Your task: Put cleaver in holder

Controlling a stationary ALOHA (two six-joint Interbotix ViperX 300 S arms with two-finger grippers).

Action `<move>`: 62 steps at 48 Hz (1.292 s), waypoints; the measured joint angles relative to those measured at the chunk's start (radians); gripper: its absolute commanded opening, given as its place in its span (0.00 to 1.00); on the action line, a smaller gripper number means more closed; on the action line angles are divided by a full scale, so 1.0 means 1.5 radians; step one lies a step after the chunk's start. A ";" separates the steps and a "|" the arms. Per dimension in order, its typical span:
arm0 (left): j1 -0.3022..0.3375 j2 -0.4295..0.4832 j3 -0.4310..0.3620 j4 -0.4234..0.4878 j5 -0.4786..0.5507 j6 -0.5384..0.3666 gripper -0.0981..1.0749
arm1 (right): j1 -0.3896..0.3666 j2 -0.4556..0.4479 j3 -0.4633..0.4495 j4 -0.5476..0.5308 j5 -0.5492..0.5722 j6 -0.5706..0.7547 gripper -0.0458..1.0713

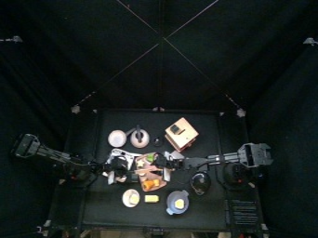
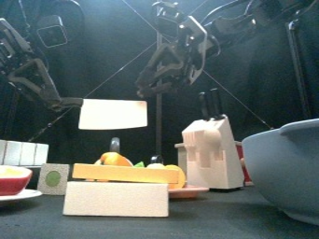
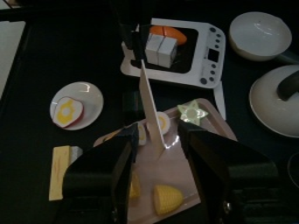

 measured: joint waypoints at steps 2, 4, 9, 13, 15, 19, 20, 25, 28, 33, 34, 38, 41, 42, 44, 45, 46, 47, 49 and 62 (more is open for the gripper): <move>0.000 -0.001 0.000 0.000 0.000 0.000 0.42 | 0.000 -0.016 0.014 0.001 -0.007 -0.001 0.74; 0.000 0.000 0.000 0.000 0.000 0.000 0.42 | 0.000 -0.028 0.025 0.001 -0.011 -0.001 0.74; 0.000 0.000 -0.003 -0.002 0.002 0.000 0.42 | -0.001 -0.073 0.062 0.009 -0.038 -0.001 0.74; 0.000 0.000 -0.021 -0.013 0.011 -0.001 0.42 | -0.005 -0.101 0.091 0.013 -0.057 -0.001 0.74; 0.001 0.000 -0.032 -0.021 0.019 0.000 0.42 | -0.008 -0.115 0.105 0.015 -0.067 -0.001 0.74; 0.001 0.003 -0.054 -0.039 0.044 0.003 0.42 | -0.022 -0.143 0.135 0.017 -0.097 -0.001 0.74; 0.001 0.005 -0.061 -0.044 0.054 0.003 0.42 | -0.030 -0.151 0.143 0.018 -0.106 -0.001 0.74; 0.001 0.007 -0.099 -0.075 0.124 0.003 0.42 | -0.054 -0.186 0.176 0.021 -0.138 -0.001 0.73; 0.001 0.008 -0.123 -0.099 0.166 0.004 0.42 | -0.067 -0.204 0.198 0.027 -0.159 -0.001 0.73; 0.000 0.008 -0.166 -0.156 0.234 0.009 0.42 | -0.084 -0.229 0.236 0.044 -0.188 -0.001 0.69; -0.001 0.008 -0.173 -0.165 0.242 0.012 0.42 | -0.086 -0.232 0.242 0.047 -0.193 -0.001 0.68; -0.010 0.011 -0.208 -0.199 0.270 0.032 0.42 | -0.103 -0.244 0.267 0.057 -0.207 -0.005 0.62; -0.016 0.019 -0.237 -0.222 0.289 0.056 0.42 | -0.124 -0.252 0.278 0.062 -0.210 -0.001 0.57; -0.018 0.022 -0.247 -0.229 0.297 0.065 0.42 | -0.131 -0.253 0.279 0.064 -0.211 0.001 0.55; -0.020 0.034 -0.271 -0.250 0.316 0.082 0.42 | -0.144 -0.255 0.285 0.069 -0.211 0.001 0.52; -0.021 0.040 -0.283 -0.258 0.326 0.090 0.42 | -0.149 -0.256 0.287 0.071 -0.211 0.001 0.50; -0.022 0.050 -0.298 -0.271 0.341 0.103 0.42 | -0.153 -0.256 0.290 0.073 -0.211 0.000 0.49; -0.024 0.058 -0.309 -0.280 0.351 0.107 0.42 | -0.156 -0.255 0.292 0.074 -0.211 0.000 0.47; -0.024 0.073 -0.331 -0.299 0.376 0.124 0.42 | -0.161 -0.256 0.300 0.076 -0.211 0.000 0.45; -0.020 0.157 -0.481 -0.439 0.483 0.277 0.42 | -0.160 -0.257 0.326 0.089 -0.172 0.001 0.39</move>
